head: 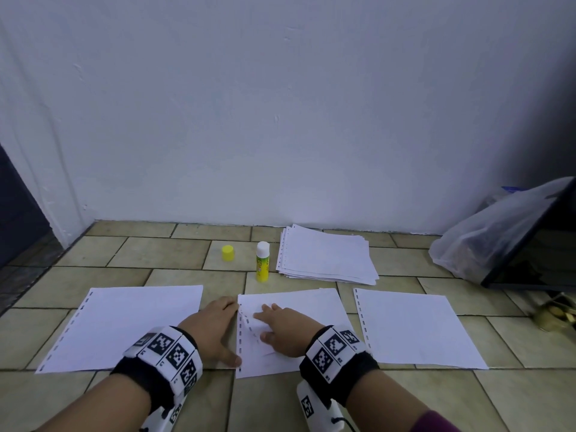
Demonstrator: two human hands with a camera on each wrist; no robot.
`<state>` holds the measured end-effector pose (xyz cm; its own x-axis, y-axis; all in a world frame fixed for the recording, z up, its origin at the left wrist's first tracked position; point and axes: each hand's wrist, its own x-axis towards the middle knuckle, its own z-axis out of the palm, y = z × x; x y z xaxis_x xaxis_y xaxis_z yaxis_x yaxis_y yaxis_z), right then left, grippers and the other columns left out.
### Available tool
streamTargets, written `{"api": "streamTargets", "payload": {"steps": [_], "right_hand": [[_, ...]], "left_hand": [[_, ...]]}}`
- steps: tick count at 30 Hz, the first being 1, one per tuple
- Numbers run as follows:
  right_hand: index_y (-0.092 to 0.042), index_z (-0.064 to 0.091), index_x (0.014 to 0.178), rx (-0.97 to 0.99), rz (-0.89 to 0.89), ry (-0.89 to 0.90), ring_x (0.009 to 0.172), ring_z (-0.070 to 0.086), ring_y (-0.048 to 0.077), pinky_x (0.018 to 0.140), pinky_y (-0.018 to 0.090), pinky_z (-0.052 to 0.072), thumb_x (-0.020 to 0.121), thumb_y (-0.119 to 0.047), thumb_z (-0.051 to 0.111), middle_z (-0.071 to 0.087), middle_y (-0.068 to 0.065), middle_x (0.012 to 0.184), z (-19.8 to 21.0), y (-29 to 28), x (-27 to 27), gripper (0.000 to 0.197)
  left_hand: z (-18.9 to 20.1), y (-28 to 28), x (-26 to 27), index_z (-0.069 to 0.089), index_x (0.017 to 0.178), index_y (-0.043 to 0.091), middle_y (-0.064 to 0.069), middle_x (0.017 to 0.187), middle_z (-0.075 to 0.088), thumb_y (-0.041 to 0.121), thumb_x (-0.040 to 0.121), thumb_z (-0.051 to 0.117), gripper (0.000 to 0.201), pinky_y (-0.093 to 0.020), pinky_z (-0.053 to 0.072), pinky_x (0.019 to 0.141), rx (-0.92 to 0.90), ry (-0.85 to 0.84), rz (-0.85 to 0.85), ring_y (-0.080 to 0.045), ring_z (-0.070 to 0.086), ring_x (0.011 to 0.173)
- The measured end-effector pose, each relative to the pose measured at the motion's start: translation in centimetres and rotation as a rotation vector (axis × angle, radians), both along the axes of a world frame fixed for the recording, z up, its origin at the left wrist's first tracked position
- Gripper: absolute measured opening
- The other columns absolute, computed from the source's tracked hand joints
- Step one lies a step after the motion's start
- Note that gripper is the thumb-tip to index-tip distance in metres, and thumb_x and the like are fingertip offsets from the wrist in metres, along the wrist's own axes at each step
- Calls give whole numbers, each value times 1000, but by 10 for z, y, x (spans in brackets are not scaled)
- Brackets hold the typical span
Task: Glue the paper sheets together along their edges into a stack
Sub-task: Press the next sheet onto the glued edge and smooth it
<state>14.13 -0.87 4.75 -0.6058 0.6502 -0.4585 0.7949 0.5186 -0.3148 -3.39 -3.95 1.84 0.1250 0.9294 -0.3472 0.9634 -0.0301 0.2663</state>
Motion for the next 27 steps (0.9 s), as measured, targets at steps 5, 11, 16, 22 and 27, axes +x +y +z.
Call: {"api": "streamTargets", "payload": {"steps": [5,11,16,22,27], "right_hand": [[-15,23,151,-6,-20,9,147,8,21,118,37,12,102,-24,38,10,5,160,-4,0,-1,52],[-14,21,151,-6,-27,1,147,8,22,119,39,14,100,-32,42,9,6,160,-7,-2,-3,58],[-15,22,151,-13,-72,41,147,7,20,118,38,14,96,-43,47,9,4,160,-9,-4,-3,66],[-15,23,150,15,-90,30,147,8,21,118,42,17,96,-41,48,10,5,160,-11,-8,-8,64],[-14,27,149,25,-109,33,146,13,22,117,44,21,100,-30,43,15,6,159,-11,-8,-11,54]], "left_hand": [[0,-1,1,7,154,17,6,159,7,54,71,77,115,-30,31,114,5,9,0,-13,25,141],[1,-1,2,6,154,16,5,158,10,54,70,77,117,-30,31,113,19,6,-2,-13,27,141],[2,-1,3,4,153,16,4,158,9,52,71,77,116,-28,31,113,33,7,-23,-13,23,142],[2,-3,3,6,153,16,3,158,9,50,72,77,113,-29,32,112,38,31,-26,-14,24,141],[2,-3,4,9,153,16,4,159,7,50,74,76,109,-29,30,113,36,52,-29,-14,25,142]]}}
